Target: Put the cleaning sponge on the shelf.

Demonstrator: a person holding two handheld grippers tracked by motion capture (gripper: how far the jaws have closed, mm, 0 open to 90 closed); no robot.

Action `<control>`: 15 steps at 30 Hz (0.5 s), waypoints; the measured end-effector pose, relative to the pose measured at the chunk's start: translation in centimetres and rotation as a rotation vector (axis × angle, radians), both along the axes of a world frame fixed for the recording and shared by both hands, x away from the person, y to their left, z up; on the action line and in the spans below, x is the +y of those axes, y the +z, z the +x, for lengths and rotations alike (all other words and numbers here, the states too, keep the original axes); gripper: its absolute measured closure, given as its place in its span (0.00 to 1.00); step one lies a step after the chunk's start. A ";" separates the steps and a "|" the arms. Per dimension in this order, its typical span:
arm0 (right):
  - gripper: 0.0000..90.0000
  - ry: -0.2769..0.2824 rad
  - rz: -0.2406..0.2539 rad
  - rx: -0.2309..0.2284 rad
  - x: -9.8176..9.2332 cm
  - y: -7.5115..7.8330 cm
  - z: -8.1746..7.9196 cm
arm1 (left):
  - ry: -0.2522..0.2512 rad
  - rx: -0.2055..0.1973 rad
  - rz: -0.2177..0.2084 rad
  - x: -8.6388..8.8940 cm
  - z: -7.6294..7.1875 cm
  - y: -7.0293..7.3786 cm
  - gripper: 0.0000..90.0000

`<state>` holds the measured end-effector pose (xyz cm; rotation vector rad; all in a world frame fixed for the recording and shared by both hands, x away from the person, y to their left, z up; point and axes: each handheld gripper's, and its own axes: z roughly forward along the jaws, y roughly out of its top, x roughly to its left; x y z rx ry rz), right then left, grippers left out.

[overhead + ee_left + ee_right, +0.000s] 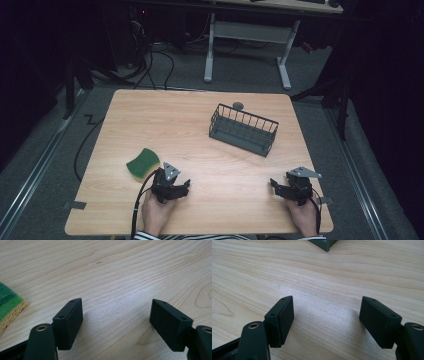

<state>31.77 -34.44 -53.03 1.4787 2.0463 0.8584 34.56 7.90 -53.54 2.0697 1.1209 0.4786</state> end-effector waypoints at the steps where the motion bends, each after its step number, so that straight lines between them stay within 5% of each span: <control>1: 0.31 0.000 0.000 0.000 0.0 0.0 0.0 | 0.000 0.000 0.000 0.0 0.0 0.0 0.30; 15: 0.32 0.020 0.000 0.000 -0.1 0.0 0.1 | 0.002 0.001 0.000 0.0 0.0 0.0 0.30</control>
